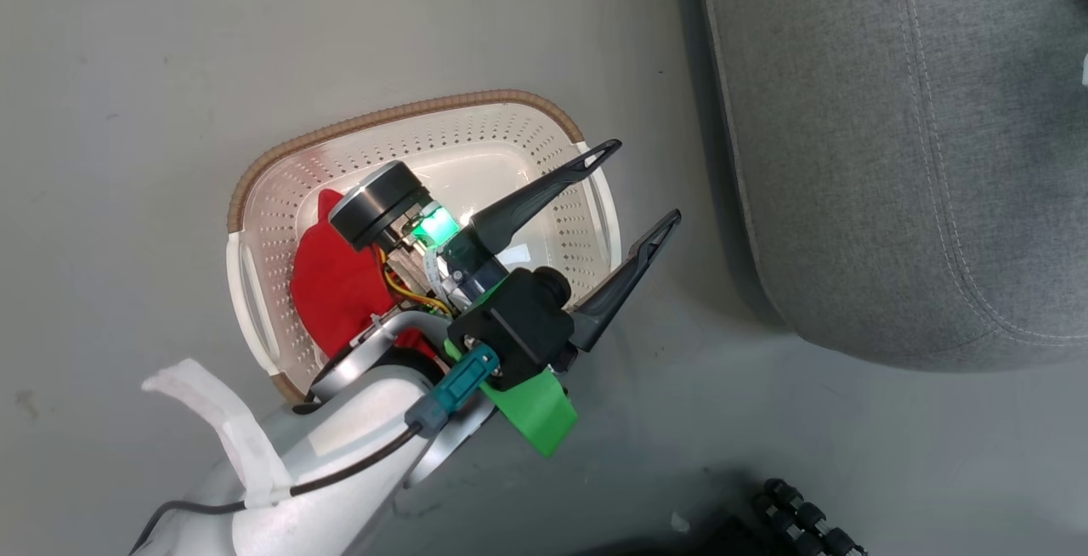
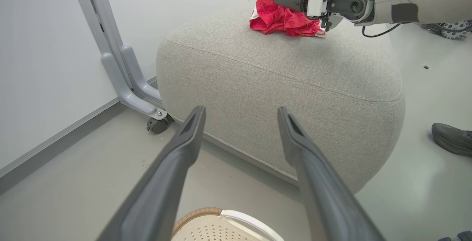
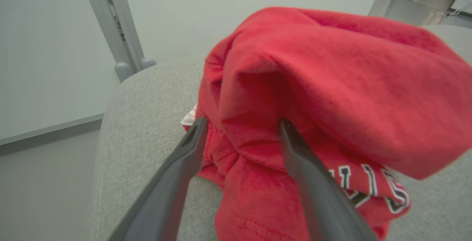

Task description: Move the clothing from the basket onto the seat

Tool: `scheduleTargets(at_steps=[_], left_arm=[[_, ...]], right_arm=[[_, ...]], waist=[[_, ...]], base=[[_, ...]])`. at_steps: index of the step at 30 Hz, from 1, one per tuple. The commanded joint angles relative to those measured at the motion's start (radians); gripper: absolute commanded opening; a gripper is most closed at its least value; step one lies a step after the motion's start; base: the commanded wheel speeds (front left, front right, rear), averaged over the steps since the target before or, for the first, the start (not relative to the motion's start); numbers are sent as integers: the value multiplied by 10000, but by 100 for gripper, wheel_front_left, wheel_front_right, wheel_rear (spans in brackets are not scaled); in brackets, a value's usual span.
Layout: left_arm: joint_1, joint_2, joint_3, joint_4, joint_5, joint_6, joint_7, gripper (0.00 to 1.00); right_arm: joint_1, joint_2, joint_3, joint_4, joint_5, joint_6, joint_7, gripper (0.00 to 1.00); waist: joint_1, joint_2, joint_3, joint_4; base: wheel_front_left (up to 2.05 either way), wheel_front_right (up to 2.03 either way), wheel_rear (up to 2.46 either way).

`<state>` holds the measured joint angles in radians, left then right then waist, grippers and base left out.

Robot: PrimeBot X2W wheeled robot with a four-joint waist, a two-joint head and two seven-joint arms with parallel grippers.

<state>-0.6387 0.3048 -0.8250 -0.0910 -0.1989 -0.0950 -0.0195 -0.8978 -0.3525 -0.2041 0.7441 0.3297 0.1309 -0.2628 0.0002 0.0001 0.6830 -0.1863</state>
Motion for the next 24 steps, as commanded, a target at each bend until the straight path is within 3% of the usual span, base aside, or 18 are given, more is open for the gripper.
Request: scheduleTargets(at_steps=[1, 11, 24], left_arm=[[-73, 2, -8, 38, -83, 31, -102, 100], [755, 262, 425, 403, -386, 594, -981, 100], [2328, 116, 2042, 1257, -1405, 2279, -2281, 100]], right_arm=[[338, 36, -85, -155, -102, -3, -26, 100], [2709, 954, -605, -2209, -876, -3, -26, 100], [5887, 2417, 485, -5762, -1674, -3, -26, 100]], waist=[[-2, -1, -163, -28], [-2, -1, -1472, 14], [-2, -1, -3376, 943]], base=[[0, 0, 0], [0, 0, 0], [0, 0, 0]])
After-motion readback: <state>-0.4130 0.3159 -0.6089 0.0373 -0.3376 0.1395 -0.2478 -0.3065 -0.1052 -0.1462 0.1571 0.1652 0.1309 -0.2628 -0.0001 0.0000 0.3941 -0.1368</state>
